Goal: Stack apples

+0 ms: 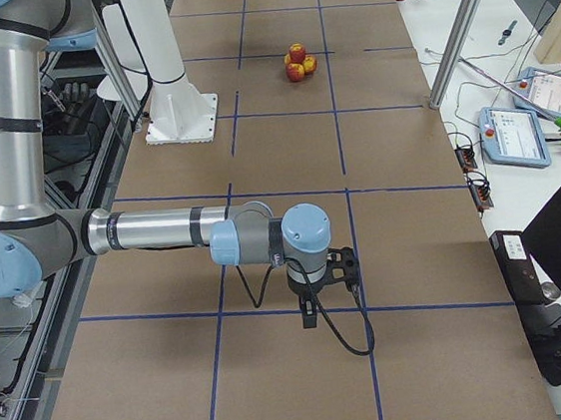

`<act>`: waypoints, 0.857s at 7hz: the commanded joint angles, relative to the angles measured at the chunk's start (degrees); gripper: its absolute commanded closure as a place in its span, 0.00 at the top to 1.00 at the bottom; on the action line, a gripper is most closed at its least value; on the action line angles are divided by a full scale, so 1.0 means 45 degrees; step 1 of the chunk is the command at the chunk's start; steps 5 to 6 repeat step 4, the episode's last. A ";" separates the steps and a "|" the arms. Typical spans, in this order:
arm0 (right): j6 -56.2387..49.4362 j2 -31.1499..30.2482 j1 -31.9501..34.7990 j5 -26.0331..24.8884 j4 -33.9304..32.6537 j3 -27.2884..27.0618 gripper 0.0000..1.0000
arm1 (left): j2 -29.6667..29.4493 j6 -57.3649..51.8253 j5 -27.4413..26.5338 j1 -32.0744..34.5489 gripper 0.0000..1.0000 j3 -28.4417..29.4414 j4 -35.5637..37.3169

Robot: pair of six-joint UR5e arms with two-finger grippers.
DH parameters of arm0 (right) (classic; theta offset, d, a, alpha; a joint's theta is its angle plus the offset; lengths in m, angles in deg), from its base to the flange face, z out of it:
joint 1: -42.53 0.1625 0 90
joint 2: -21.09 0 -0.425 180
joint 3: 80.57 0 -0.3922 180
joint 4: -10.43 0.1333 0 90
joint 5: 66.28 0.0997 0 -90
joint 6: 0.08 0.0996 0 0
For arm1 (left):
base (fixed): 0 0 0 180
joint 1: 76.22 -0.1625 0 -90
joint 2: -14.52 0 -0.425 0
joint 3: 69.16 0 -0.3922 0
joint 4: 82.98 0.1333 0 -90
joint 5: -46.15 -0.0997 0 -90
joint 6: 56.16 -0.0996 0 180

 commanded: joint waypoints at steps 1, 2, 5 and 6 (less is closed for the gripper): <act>0.0000 0.0000 0.0000 0.0000 0.0000 0.0000 1.00 | -0.0016 -0.0056 0.0011 -0.0137 1.00 -0.0009 -0.0021; 0.0000 0.0000 0.0000 0.0000 0.0000 0.0000 1.00 | -0.0171 -0.0057 -0.0009 -0.0138 1.00 0.0090 -0.0001; 0.0000 0.0000 0.0000 0.0000 0.0000 0.0000 1.00 | -0.0367 -0.0076 -0.0009 -0.0138 1.00 0.0014 -0.0021; 0.0000 0.0000 0.0000 0.0000 0.0000 0.0000 1.00 | -0.0367 -0.0076 -0.0009 -0.0138 1.00 0.0014 -0.0021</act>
